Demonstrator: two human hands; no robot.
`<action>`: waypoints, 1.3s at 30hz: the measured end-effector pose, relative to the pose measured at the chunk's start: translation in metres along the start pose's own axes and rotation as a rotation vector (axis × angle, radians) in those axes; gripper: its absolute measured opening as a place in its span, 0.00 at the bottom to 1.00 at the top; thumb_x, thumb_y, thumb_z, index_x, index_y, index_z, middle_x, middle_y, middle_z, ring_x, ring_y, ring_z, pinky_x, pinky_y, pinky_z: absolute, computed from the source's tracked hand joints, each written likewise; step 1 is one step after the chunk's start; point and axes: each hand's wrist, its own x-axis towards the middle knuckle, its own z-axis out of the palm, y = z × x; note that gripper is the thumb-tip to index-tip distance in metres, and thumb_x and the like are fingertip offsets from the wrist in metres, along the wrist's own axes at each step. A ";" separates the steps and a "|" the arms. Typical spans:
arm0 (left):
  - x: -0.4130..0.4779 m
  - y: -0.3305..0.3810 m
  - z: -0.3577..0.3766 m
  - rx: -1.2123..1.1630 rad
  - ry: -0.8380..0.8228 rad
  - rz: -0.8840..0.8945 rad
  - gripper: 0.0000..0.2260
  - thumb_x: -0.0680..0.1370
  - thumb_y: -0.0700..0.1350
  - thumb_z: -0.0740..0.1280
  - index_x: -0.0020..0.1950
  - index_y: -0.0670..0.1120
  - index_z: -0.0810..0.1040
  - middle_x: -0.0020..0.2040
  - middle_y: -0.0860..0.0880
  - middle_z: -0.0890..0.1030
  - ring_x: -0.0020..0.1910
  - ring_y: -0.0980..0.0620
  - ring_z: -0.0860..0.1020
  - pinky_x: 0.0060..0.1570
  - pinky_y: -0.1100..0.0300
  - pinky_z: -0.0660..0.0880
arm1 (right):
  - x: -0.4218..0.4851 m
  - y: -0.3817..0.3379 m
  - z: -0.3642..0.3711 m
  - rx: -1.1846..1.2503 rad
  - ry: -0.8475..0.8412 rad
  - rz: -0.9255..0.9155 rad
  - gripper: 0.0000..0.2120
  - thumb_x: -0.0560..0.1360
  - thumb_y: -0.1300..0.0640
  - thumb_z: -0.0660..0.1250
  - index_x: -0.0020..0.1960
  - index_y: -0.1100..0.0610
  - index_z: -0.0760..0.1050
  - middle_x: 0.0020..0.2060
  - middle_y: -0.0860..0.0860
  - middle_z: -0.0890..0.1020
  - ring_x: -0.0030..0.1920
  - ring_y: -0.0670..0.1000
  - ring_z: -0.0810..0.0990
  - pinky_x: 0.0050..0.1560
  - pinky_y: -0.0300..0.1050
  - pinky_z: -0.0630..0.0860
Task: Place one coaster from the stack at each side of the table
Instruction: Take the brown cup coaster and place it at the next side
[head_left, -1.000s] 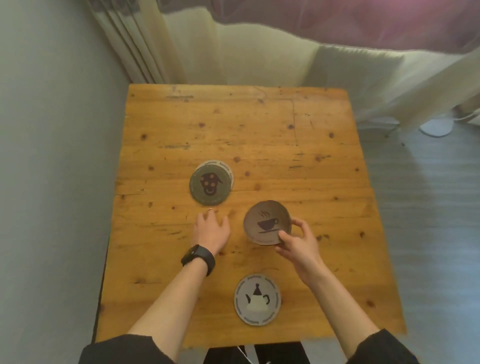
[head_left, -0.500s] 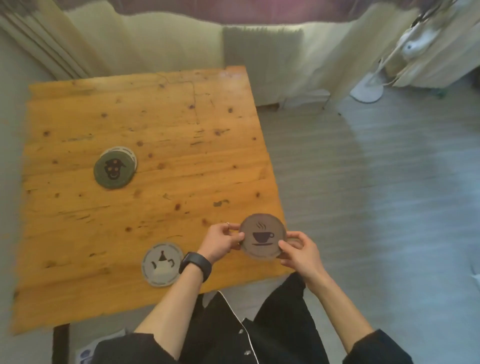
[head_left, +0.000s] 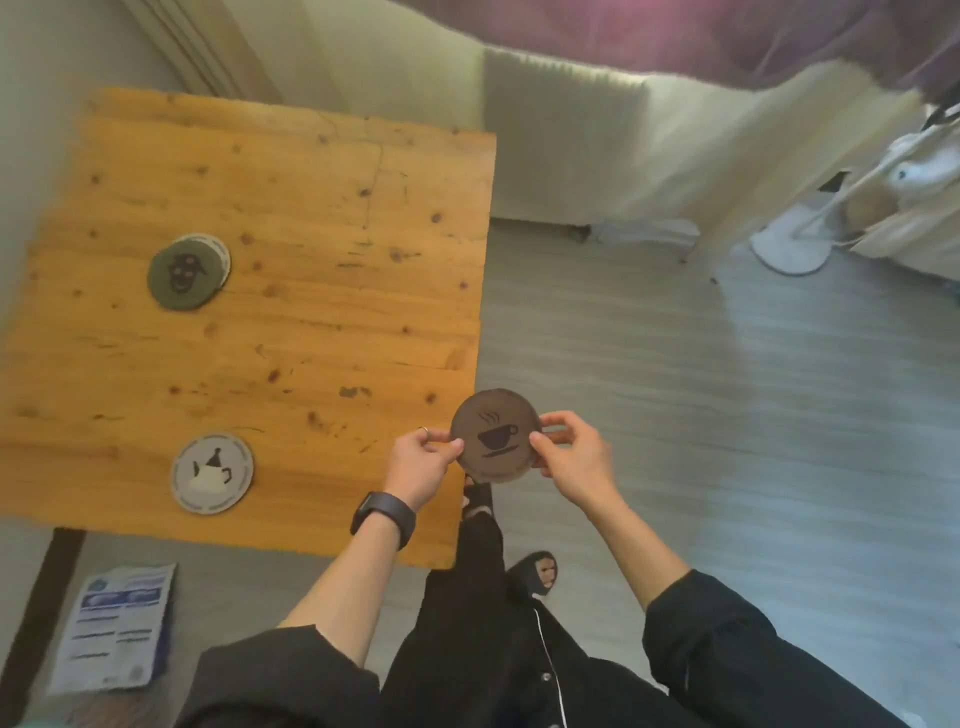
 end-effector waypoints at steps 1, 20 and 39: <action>0.005 0.003 0.002 -0.023 0.027 -0.021 0.07 0.74 0.52 0.73 0.46 0.52 0.78 0.47 0.46 0.84 0.48 0.46 0.82 0.51 0.50 0.79 | 0.012 -0.008 -0.002 -0.037 -0.022 -0.008 0.07 0.75 0.53 0.71 0.46 0.42 0.76 0.40 0.47 0.85 0.41 0.51 0.86 0.47 0.55 0.84; 0.122 0.082 0.018 -0.561 0.452 -0.455 0.13 0.77 0.50 0.70 0.57 0.45 0.82 0.60 0.47 0.82 0.59 0.44 0.78 0.51 0.58 0.72 | 0.236 -0.196 0.056 -0.975 -0.551 -0.391 0.11 0.78 0.51 0.68 0.59 0.51 0.78 0.46 0.46 0.83 0.46 0.50 0.80 0.49 0.48 0.77; 0.184 0.142 0.078 -0.564 1.005 -0.796 0.05 0.76 0.52 0.70 0.46 0.52 0.82 0.72 0.50 0.66 0.71 0.45 0.65 0.67 0.47 0.68 | 0.333 -0.220 0.095 -1.391 -0.816 -0.725 0.16 0.77 0.43 0.65 0.60 0.49 0.77 0.53 0.50 0.84 0.57 0.57 0.81 0.47 0.47 0.77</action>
